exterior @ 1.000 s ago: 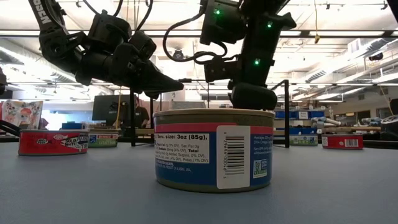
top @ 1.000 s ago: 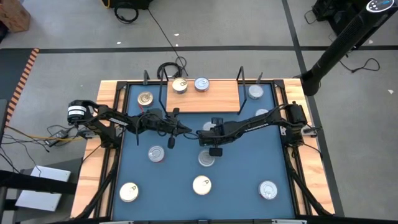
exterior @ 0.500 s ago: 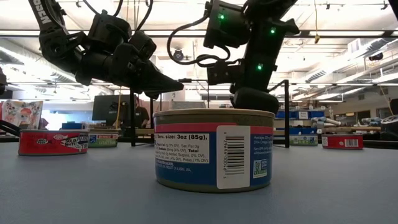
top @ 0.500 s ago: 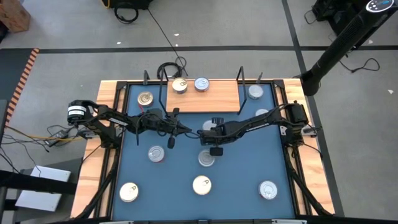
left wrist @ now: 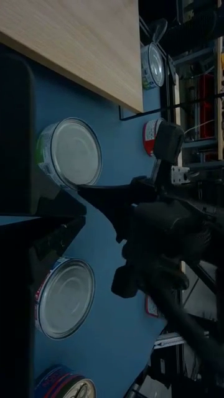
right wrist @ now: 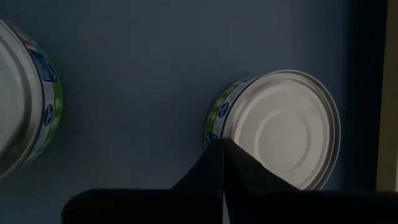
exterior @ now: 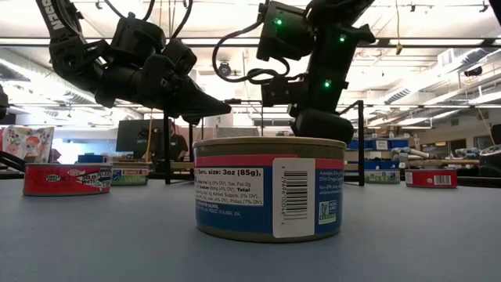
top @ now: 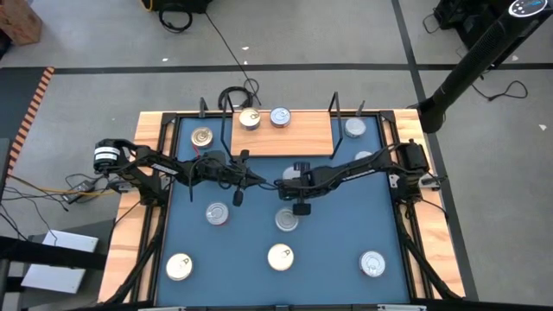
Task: Stack canned seafood by type on shelf
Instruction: Put the bottom right white tuna can on the shelf
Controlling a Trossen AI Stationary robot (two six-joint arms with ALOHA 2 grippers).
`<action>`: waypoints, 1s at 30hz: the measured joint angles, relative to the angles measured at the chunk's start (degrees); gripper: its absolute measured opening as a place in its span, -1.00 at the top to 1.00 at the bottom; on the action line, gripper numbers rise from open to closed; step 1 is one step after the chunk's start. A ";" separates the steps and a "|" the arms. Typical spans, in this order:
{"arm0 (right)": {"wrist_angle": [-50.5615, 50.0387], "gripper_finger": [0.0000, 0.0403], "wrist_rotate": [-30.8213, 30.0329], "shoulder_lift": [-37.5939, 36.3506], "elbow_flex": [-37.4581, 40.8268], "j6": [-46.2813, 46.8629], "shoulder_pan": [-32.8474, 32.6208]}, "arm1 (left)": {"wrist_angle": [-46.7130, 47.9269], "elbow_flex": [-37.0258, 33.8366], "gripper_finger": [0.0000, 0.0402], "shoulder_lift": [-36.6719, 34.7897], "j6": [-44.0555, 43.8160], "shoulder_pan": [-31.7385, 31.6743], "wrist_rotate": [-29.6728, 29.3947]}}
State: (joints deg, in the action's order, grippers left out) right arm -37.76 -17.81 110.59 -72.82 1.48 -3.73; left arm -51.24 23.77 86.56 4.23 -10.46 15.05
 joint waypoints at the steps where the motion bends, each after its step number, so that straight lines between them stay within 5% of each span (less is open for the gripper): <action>1: -0.02 0.98 0.28 -0.28 -0.01 0.03 0.09 | 0.00 0.00 0.97 0.00 0.00 0.00 0.00; 16: 0.03 1.00 10.43 -9.60 0.22 9.63 2.82 | -0.02 0.00 0.97 0.00 0.00 0.00 0.00; 24: 3.65 1.00 21.16 -13.93 0.07 21.81 7.33 | -0.22 0.00 0.97 0.00 0.00 0.00 -0.02; 30: 3.37 1.00 26.04 -13.82 0.07 21.85 9.31 | -0.22 0.00 0.97 0.00 0.00 0.00 0.00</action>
State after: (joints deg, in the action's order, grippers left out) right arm -34.39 8.23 96.77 -72.75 23.33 5.59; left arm -51.46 23.77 86.56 4.23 -10.46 15.05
